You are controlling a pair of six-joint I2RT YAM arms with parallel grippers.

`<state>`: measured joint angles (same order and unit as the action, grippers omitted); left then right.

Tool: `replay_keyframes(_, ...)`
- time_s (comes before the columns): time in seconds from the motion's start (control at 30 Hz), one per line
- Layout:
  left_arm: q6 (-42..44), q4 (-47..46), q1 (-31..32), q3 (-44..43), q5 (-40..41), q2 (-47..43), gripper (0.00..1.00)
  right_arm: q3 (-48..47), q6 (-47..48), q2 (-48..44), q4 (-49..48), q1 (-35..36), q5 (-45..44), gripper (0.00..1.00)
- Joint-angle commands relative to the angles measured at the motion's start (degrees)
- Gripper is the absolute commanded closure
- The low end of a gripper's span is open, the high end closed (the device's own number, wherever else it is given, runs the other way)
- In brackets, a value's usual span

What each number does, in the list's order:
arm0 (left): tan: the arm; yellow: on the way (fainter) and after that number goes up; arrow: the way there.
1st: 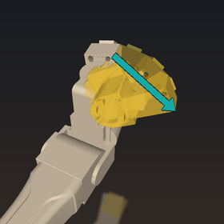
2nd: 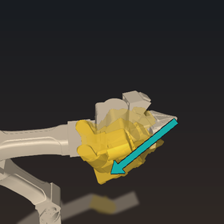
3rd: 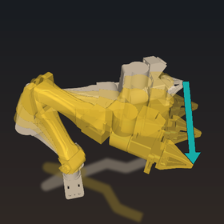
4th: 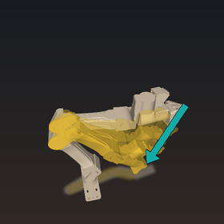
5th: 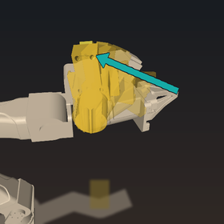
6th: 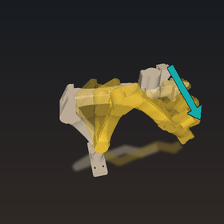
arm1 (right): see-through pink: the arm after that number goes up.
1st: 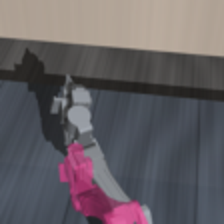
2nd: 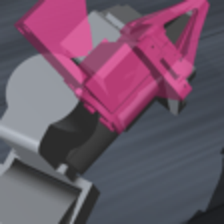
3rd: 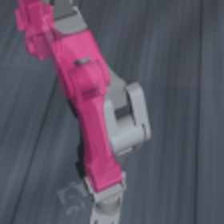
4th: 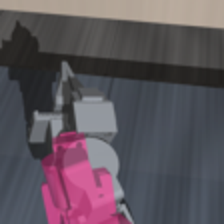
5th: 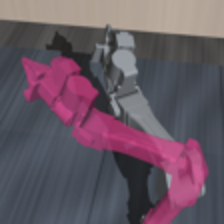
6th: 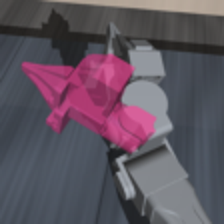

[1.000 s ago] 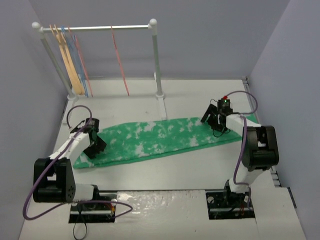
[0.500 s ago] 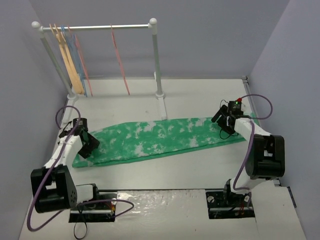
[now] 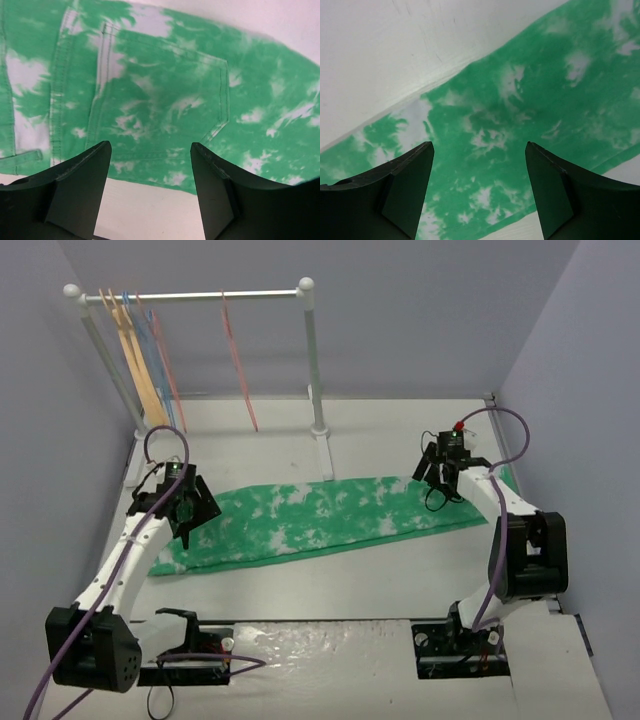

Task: Place the trousers on the hanger
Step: Fold the trousers at the center of the board.

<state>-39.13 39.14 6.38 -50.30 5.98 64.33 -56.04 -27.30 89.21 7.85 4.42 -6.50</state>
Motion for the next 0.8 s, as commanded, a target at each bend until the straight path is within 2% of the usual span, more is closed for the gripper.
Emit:
replay_keyframes(0.0,3.82,3.45,0.46,-4.17,1.99,-0.62,0.37,0.2,0.24,2.96,3.96,6.6,-2.18,0.28)
replay_keyframes(0.13,8.58,6.34,0.3,-8.04,3.12,-3.32,0.36,1.89,-3.44,5.17,4.63,14.92,-3.43,0.28)
replay_keyframes(0.33,10.06,6.68,0.38,-8.56,1.22,-4.3,0.35,2.45,-11.56,9.58,4.65,29.37,-4.48,0.27)
replay_keyframes(0.6,11.53,7.04,0.47,-7.92,-1.29,-4.11,0.32,-10.04,-18.48,23.11,4.83,50.41,-0.88,0.26)
replay_keyframes(0.67,12.18,7.52,0.47,-8.39,-1.15,-4.42,0.32,-12.84,-18.2,23.23,7.8,52.35,-2.87,0.26)
replay_keyframes(0.77,12.83,7.89,0.51,-8.39,-1.69,-5.47,0.32,-15.18,-16.68,18.91,11.58,51.03,-9.64,0.25)
